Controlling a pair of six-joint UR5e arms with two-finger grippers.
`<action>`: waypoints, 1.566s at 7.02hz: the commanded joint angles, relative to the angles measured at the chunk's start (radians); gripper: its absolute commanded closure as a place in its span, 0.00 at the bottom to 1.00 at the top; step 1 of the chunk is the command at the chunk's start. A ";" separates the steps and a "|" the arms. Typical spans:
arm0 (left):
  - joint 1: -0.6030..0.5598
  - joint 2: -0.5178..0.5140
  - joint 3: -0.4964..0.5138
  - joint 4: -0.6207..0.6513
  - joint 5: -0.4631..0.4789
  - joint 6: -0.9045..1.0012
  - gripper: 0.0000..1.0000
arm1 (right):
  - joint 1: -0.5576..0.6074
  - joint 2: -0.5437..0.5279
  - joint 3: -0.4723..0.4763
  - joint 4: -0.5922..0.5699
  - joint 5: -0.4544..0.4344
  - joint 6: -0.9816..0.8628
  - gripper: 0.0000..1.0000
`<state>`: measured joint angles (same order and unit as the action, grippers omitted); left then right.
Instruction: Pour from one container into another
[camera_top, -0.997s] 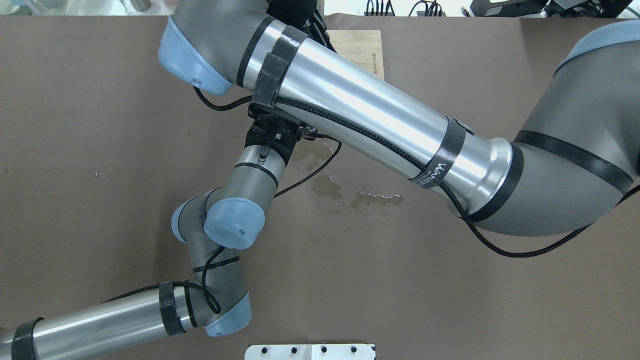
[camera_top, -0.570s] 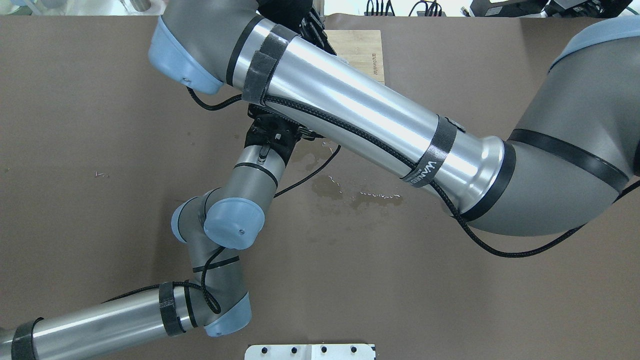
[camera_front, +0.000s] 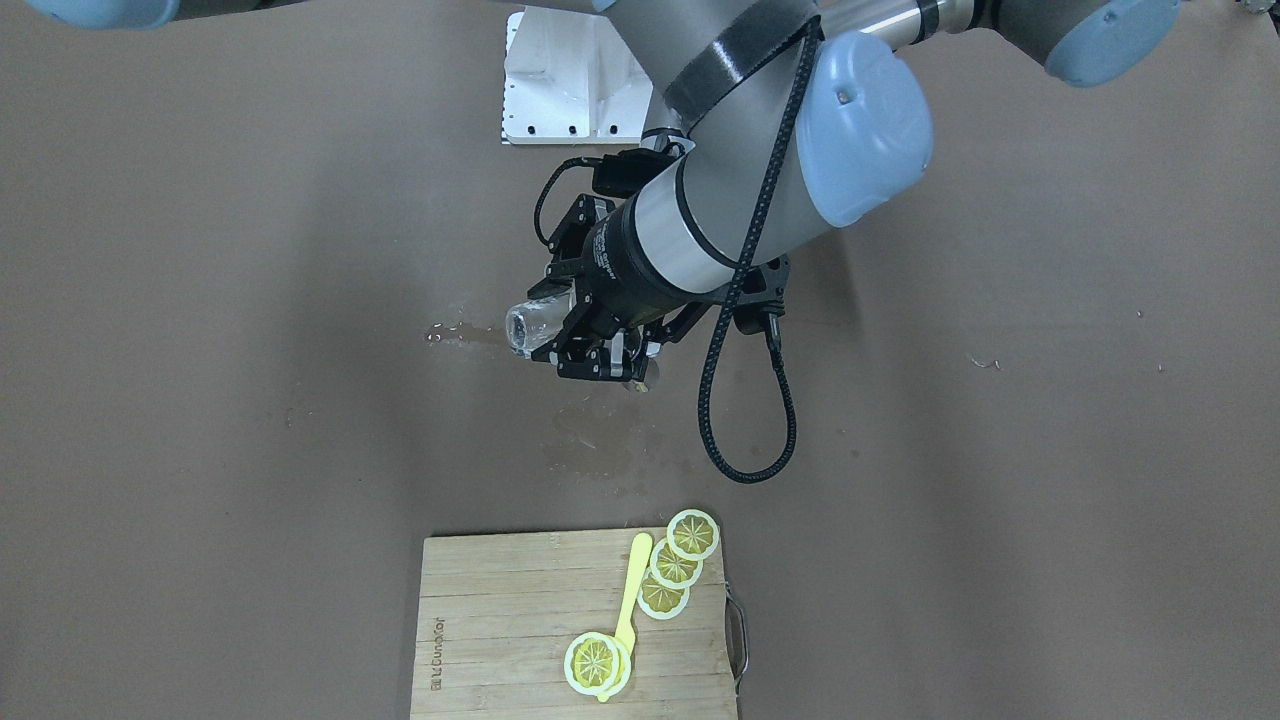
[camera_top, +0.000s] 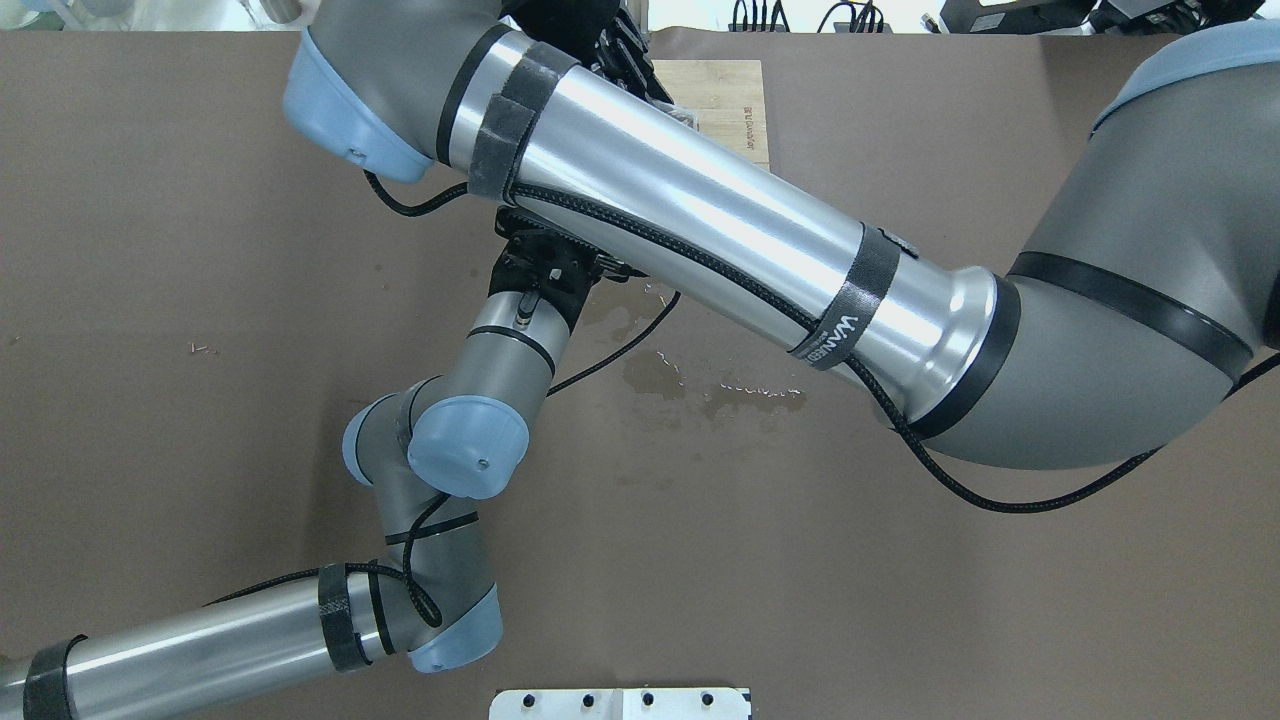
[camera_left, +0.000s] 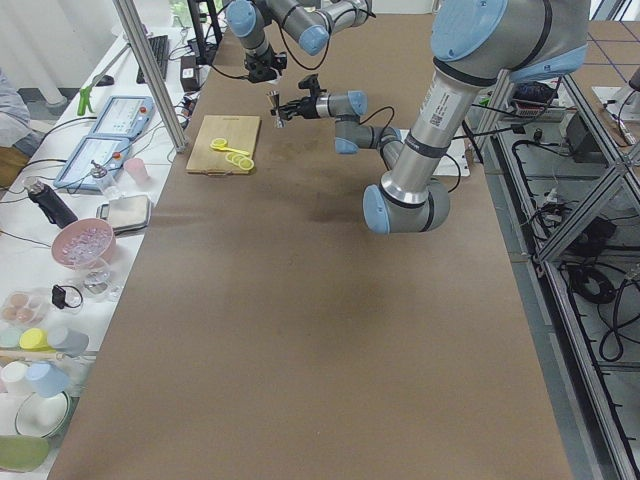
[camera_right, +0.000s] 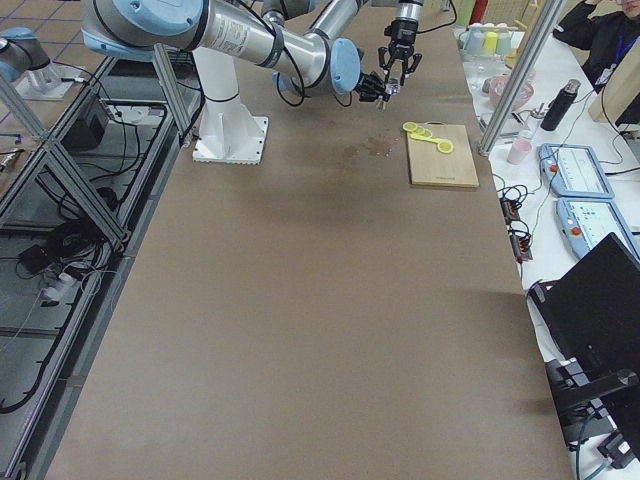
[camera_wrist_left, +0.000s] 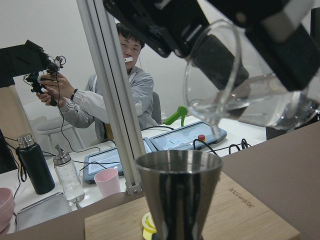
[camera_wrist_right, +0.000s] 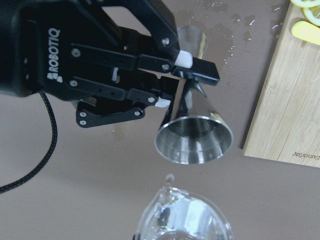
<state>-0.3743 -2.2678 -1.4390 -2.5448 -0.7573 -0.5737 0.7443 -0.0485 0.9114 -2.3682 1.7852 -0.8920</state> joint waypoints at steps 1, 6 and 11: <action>0.000 0.001 0.000 0.000 0.001 0.000 1.00 | 0.001 0.004 -0.014 0.004 -0.013 -0.002 1.00; 0.000 -0.001 0.002 0.000 0.001 0.000 1.00 | -0.026 0.036 -0.062 0.026 -0.033 0.030 1.00; 0.000 0.001 0.002 0.000 0.001 0.000 1.00 | -0.059 0.075 -0.123 0.029 -0.079 0.031 1.00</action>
<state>-0.3743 -2.2674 -1.4373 -2.5455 -0.7562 -0.5737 0.6912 0.0241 0.7947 -2.3382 1.7203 -0.8594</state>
